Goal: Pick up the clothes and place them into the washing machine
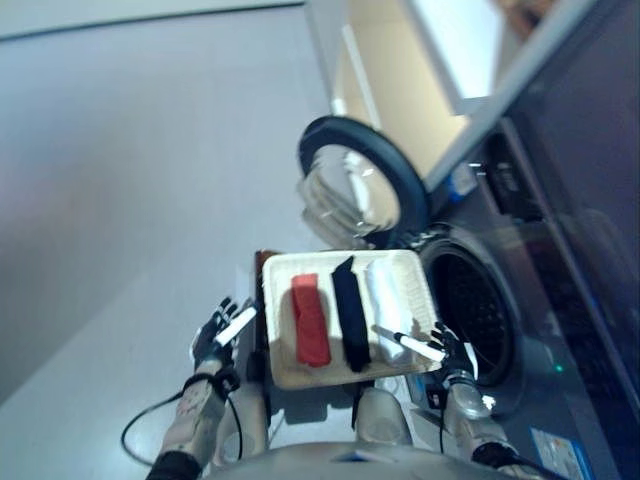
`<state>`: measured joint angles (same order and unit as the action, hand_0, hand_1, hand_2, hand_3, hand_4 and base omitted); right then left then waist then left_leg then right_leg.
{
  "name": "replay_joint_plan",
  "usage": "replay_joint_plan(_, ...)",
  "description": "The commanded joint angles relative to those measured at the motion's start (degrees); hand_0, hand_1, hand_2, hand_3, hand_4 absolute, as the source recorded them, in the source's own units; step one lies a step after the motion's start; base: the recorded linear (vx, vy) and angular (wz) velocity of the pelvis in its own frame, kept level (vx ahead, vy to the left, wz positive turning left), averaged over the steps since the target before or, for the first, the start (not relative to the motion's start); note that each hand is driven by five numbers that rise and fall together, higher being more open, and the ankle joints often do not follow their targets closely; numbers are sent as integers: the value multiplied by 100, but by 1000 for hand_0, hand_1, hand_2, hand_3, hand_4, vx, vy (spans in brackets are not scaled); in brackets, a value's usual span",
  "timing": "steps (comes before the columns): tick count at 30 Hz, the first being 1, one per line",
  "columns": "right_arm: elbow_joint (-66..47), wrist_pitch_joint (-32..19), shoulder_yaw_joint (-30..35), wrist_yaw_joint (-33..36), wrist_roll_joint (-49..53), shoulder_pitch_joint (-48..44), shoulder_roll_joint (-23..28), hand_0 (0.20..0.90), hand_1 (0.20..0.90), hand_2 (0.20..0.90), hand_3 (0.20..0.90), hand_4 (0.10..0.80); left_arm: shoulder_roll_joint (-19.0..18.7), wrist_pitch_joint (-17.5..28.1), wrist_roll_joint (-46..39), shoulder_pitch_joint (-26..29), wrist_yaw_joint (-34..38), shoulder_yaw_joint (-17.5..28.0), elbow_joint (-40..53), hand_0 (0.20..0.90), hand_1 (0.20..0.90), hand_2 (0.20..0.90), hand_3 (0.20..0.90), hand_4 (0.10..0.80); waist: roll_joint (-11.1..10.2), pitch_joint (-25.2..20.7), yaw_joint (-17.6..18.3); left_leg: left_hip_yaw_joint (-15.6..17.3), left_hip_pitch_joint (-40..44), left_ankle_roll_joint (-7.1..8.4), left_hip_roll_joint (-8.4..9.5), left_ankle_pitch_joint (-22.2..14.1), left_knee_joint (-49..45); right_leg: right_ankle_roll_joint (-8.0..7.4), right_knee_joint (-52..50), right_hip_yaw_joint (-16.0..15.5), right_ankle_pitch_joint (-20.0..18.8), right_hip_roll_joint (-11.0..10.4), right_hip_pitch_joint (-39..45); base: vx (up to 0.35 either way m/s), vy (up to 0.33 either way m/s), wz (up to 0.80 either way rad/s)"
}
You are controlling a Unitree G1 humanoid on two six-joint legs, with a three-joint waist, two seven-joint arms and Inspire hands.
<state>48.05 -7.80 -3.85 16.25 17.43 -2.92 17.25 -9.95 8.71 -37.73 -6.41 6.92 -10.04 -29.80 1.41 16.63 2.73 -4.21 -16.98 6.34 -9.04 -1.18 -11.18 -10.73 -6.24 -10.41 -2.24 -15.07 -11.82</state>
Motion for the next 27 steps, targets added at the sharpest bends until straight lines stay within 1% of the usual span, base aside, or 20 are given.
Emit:
replay_joint_plan(1, -454, -410, 18, 299, -116, -437, 115, 900, 900, 900, 900, 800, -547, 392, 1, -94, 7, 133, 546, 900, 900, 900, 900, 800, -251, 24, 8, 96, 252, 236, -290, 65, 105, -272, -252, 443, -594, -607, -462, -36, 2, -1)
replay_joint_plan(3, -202, -367, 22, 458, -258, -715, 205, 900, 900, 900, 900, 800, -607, 443, 1, -84, 19, 165, 573, 900, 900, 900, 900, 800, -218, 83, -50, 194, 177, 216, -221, -12, 84, -282, -236, 445, -703, -655, -646, -61, 23, -4)
replay_joint_plan(5, 98, -347, 37, 575, -317, -1034, 326, 900, 900, 900, 900, 800, -646, 468, 14, -98, 21, 186, 662, 900, 900, 900, 900, 800, -155, 110, -127, 294, 70, 240, -250, 1, 101, -319, -224, 391, -758, -727, -779, -54, 15, -12)
replay_joint_plan(7, 463, -298, 54, 695, -379, -1405, 500, 900, 900, 900, 900, 800, -704, 537, 1, -62, 64, 259, 784, 900, 900, 900, 900, 800, -48, 191, -195, 343, -91, 305, -293, 88, 142, -363, -235, 324, -803, -810, -907, -92, -1, -7)
replay_joint_plan(11, 825, -222, -60, 836, -682, -1892, 789, 900, 900, 900, 900, 800, -730, 560, -11, 29, 52, 189, 870, 900, 900, 900, 900, 800, 81, 295, -247, 364, -429, 411, -314, 145, 37, -378, -420, 295, -766, -889, -1231, -80, -1, 6)
replay_joint_plan(14, 777, -91, -144, 1051, -1104, -2051, 1019, 900, 900, 900, 900, 800, -726, 548, -9, 107, 75, 83, 879, 900, 900, 900, 900, 800, 154, 395, -223, 356, -731, 482, -324, 133, -186, -392, -640, 292, -722, -938, -1482, -74, -10, 9)
replay_joint_plan(17, 868, 24, -83, 1336, -1336, -2275, 1139, 900, 900, 900, 900, 800, -718, 565, -27, 144, 171, 65, 957, 900, 900, 900, 900, 800, 245, 424, -221, 341, -938, 511, -320, 129, -288, -400, -749, 316, -702, -966, -1661, -47, 3, 4)
replay_joint_plan(20, 700, 74, -94, 1499, -1516, -2385, 1186, 900, 900, 900, 900, 800, -723, 610, -36, 207, 294, 72, 1044, 900, 900, 900, 900, 800, 284, 471, -181, 313, -1064, 502, -318, 97, -371, -397, -833, 400, -690, -959, -1845, -39, 13, -2)
replay_joint_plan(23, 627, 93, -204, 1510, -1563, -2495, 1150, 900, 900, 900, 900, 800, -706, 643, -81, 302, 345, 8, 1081, 900, 900, 900, 900, 800, 306, 570, -161, 273, -1192, 485, -313, 25, -510, -385, -949, 494, -642, -938, -1981, -52, -1, 0)
replay_joint_plan(25, 778, 108, -288, 1503, -1557, -2599, 1068, 900, 900, 900, 900, 800, -683, 676, -94, 370, 382, -46, 1110, 900, 900, 900, 900, 800, 320, 608, -144, 255, -1314, 469, -270, 46, -553, -380, -959, 520, -658, -959, -2089, -54, 3, -1)
replay_joint_plan(27, 1002, 150, -412, 1489, -1541, -2723, 977, 900, 900, 900, 900, 800, -660, 681, -147, 405, 408, -68, 1155, 900, 900, 900, 900, 800, 346, 636, -152, 239, -1434, 469, -273, 4, -641, -373, -1047, 554, -617, -957, -2198, -42, 2, 1)
